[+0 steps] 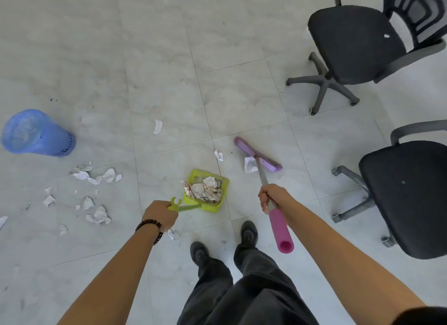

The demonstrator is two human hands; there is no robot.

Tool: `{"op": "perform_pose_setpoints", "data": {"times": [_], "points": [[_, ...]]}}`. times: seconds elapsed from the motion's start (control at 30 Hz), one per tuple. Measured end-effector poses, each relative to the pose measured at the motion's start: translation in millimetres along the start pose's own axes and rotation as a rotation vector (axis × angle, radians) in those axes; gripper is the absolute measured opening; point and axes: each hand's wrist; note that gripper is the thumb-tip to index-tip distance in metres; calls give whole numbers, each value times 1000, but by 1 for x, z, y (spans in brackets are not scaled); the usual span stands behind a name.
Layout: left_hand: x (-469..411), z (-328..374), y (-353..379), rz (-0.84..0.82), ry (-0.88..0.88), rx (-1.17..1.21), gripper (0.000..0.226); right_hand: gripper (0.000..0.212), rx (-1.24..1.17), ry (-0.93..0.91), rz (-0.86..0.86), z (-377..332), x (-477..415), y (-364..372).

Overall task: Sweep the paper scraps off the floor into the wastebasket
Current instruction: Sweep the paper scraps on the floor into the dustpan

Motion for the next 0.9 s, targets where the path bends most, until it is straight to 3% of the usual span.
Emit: {"op": "perform_pose_setpoints", "data": {"times": [0.17,0.27,0.37,0.5,0.63,0.73,0.9], "points": [[-4,0,-11,-28,13,-24,22,30,-124,101,-117,11,20,10],[-5,-15,-19,-42,21,16,17,20,-293,84,-223,1,27,4],[-4,-32,-27,-66,18,73,13,21,-313,64,-270,-8,27,6],[-2,-54,-29,-78,11,98,12,16,-112,75,-238,-24,18,35],[2,-72,-27,-86,-1,117,12,24,289,102,-79,-37,-15,69],[4,-83,-22,-70,-9,141,13,13,546,99,-13,-34,-41,82],[7,-93,-6,-27,-5,97,24,13,723,211,31,-3,-49,85]]}}
Point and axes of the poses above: each hand's wrist, its own x-axis away from the middle knuckle, its own y-axis out of the palm, z = x × y, and after that the axes turned 13 degrees about -z, right-handed
